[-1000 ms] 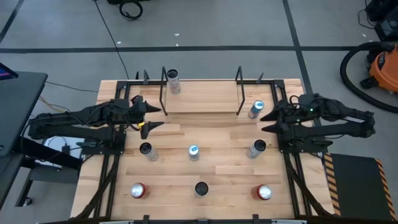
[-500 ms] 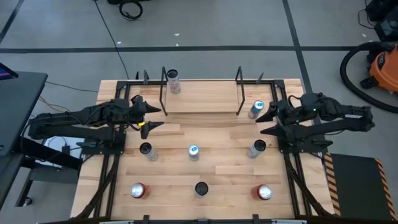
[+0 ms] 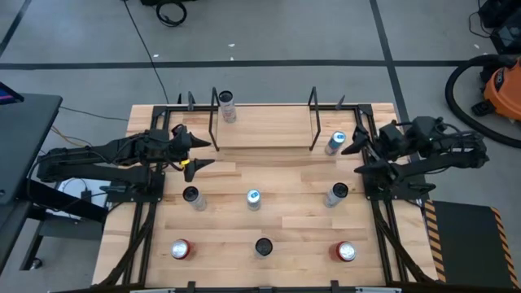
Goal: Place canned beverage on shelf
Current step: Put the top white blue soda can on the shelf
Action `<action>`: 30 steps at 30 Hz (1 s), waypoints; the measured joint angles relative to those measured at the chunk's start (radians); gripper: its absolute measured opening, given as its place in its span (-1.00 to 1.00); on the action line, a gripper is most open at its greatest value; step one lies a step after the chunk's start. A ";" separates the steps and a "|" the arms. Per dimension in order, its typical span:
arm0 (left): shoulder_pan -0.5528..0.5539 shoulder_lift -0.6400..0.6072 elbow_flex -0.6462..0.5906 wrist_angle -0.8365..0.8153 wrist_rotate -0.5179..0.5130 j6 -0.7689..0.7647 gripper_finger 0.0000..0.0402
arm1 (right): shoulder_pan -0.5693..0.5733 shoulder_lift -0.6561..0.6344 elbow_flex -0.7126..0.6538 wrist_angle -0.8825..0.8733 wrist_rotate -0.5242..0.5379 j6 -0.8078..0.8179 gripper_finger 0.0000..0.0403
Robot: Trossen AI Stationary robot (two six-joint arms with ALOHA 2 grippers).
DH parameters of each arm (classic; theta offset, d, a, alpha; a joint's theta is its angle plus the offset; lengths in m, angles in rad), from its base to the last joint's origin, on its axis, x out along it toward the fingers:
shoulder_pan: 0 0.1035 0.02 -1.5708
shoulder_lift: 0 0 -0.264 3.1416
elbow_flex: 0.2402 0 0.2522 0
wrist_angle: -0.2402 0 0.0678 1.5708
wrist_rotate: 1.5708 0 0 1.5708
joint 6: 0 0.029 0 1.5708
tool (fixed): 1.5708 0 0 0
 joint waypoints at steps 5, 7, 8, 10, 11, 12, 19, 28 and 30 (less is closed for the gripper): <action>0.000 0.000 0.000 0.000 0.000 0.001 0.55 | 0.000 0.000 0.000 0.020 -0.049 -0.045 0.53; 0.000 0.000 0.000 0.000 0.000 0.001 0.55 | 0.000 0.000 0.000 0.033 -0.053 -0.099 0.55; 0.000 0.000 0.000 0.000 0.000 0.001 0.55 | 0.000 0.000 0.000 0.036 -0.054 -0.130 0.56; 0.000 0.000 0.000 0.000 0.000 0.000 0.55 | 0.000 0.000 0.000 0.034 -0.054 -0.192 0.58; 0.000 0.000 0.000 0.000 0.000 0.000 0.55 | 0.000 0.000 0.000 0.035 -0.054 -0.221 0.60; 0.000 0.000 0.000 0.000 0.000 0.000 0.55 | 0.000 0.000 0.000 0.035 -0.054 -0.247 0.61; 0.000 0.000 0.000 0.000 0.000 0.000 0.55 | 0.000 0.004 0.000 0.022 -0.053 -0.269 0.74; 0.000 0.000 0.000 0.001 0.000 0.000 0.55 | 0.000 0.017 0.000 -0.043 -0.052 -0.097 0.74; 0.000 0.000 0.000 0.001 0.000 0.000 0.55 | 0.000 0.026 0.000 -0.071 -0.051 -0.033 0.74</action>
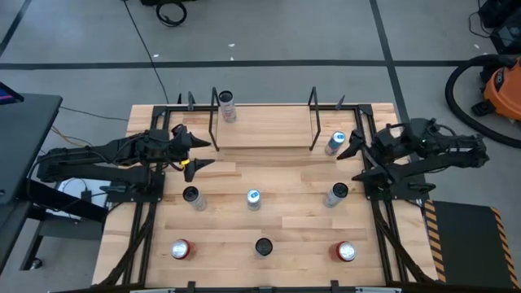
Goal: Place canned beverage on shelf
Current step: Put the top white blue soda can on the shelf
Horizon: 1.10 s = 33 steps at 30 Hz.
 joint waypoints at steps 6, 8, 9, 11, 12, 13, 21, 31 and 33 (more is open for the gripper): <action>0.000 0.000 0.000 0.000 0.000 0.001 0.55 | 0.001 0.029 0.000 -0.122 0.003 0.121 0.74; 0.000 0.000 0.000 0.000 0.000 0.002 0.55 | 0.010 0.040 0.000 -0.124 0.015 0.106 0.74; 0.000 0.000 0.000 0.000 0.000 0.002 0.55 | 0.018 0.043 0.000 -0.121 0.025 0.086 0.74; 0.000 0.000 0.000 0.000 0.000 0.002 0.55 | 0.039 0.045 0.000 -0.114 0.048 0.049 0.74; 0.000 0.000 0.000 0.000 0.000 0.002 0.55 | 0.050 0.045 0.000 -0.113 0.059 0.038 0.74; 0.000 0.000 0.000 0.000 0.000 0.001 0.55 | 0.063 0.044 0.005 -0.124 0.064 0.034 0.74; 0.000 0.000 0.000 0.000 0.000 0.000 0.55 | 0.186 0.037 0.116 -0.387 0.288 0.048 0.74; 0.000 0.000 0.000 0.000 0.000 0.001 0.55 | 0.251 0.078 0.119 -0.523 0.405 0.283 0.74; 0.000 0.000 0.000 0.000 0.000 0.001 0.55 | 0.255 0.098 0.119 -0.534 0.403 0.325 0.74</action>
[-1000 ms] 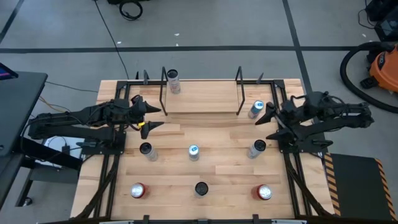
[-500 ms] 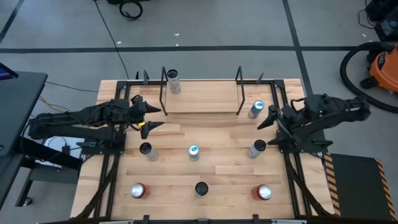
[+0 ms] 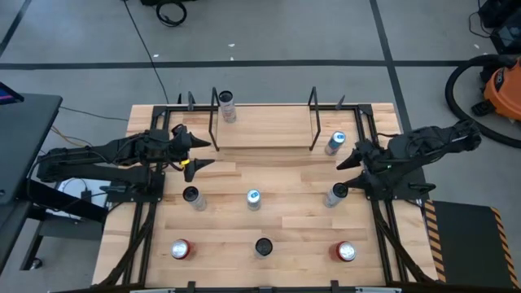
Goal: Place canned beverage on shelf
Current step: Put the top white blue soda can on the shelf
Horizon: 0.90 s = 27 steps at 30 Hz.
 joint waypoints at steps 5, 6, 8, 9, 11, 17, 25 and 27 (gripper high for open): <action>0.000 0.000 0.000 0.000 0.000 0.002 0.55 | 0.001 0.052 0.000 -0.031 -0.017 0.134 0.74; 0.000 0.000 0.000 0.000 0.000 0.002 0.55 | 0.001 0.063 0.000 -0.043 -0.026 0.158 0.74; 0.000 0.000 0.000 0.000 0.000 0.002 0.55 | 0.001 0.085 0.000 -0.062 -0.040 0.193 0.74; 0.000 0.000 0.000 0.000 0.000 0.002 0.55 | 0.001 0.097 0.000 -0.071 -0.048 0.206 0.74; 0.000 0.000 0.000 0.000 0.000 0.002 0.55 | 0.000 0.116 0.000 -0.082 -0.059 0.215 0.74; 0.000 0.000 0.000 -0.008 0.000 0.002 0.55 | 0.000 0.147 0.000 -0.086 -0.079 0.233 0.74; 0.000 0.000 0.000 -0.015 0.000 0.002 0.55 | -0.004 0.150 0.000 -0.260 -0.086 0.295 0.74; 0.000 0.000 0.000 -0.015 0.000 0.008 0.55 | -0.005 0.150 0.000 -0.307 -0.112 0.314 0.74</action>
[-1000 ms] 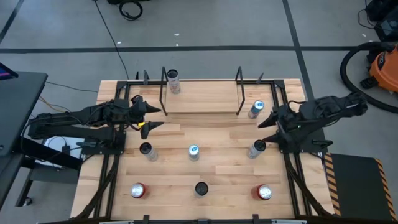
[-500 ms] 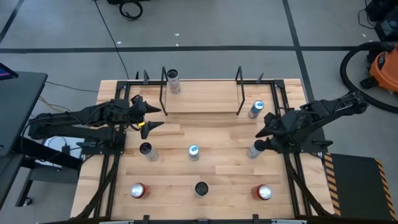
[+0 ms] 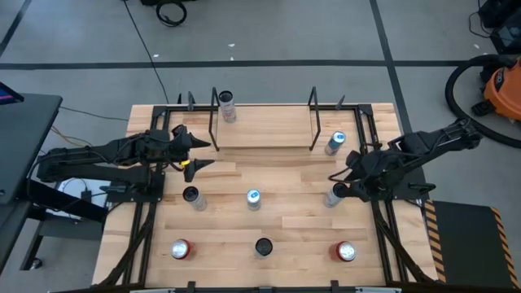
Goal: Place canned beverage on shelf
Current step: Put the top white blue soda can on the shelf
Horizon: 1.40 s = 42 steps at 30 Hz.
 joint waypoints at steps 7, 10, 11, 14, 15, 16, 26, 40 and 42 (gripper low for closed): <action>0.001 0.000 0.000 0.000 0.000 0.002 0.55 | 0.000 0.002 0.000 -0.034 -0.057 0.069 0.74; 0.001 0.000 0.000 0.000 0.000 0.002 0.55 | 0.000 0.020 0.000 -0.044 -0.023 0.091 0.74; 0.001 0.000 0.000 0.000 0.000 0.002 0.55 | 0.000 0.030 0.000 -0.050 -0.019 0.096 0.74; 0.001 0.000 0.000 0.000 0.000 0.002 0.55 | 0.000 0.067 0.000 -0.074 -0.019 0.103 0.74; 0.001 0.000 0.000 0.000 0.000 0.007 0.55 | 0.000 0.080 0.000 -0.083 -0.019 0.103 0.74; 0.001 0.000 0.000 0.000 0.000 0.015 0.55 | 0.000 0.094 0.000 -0.089 -0.019 0.104 0.74; 0.001 0.000 0.000 0.000 0.000 0.027 0.55 | 0.000 0.199 0.000 -0.087 -0.045 0.136 0.74; 0.001 0.000 0.000 0.000 0.000 0.028 0.55 | 0.000 0.282 0.000 -0.075 -0.003 0.188 0.74; 0.001 0.000 0.000 0.000 0.000 0.028 0.55 | 0.000 0.291 0.000 -0.075 0.018 0.190 0.74</action>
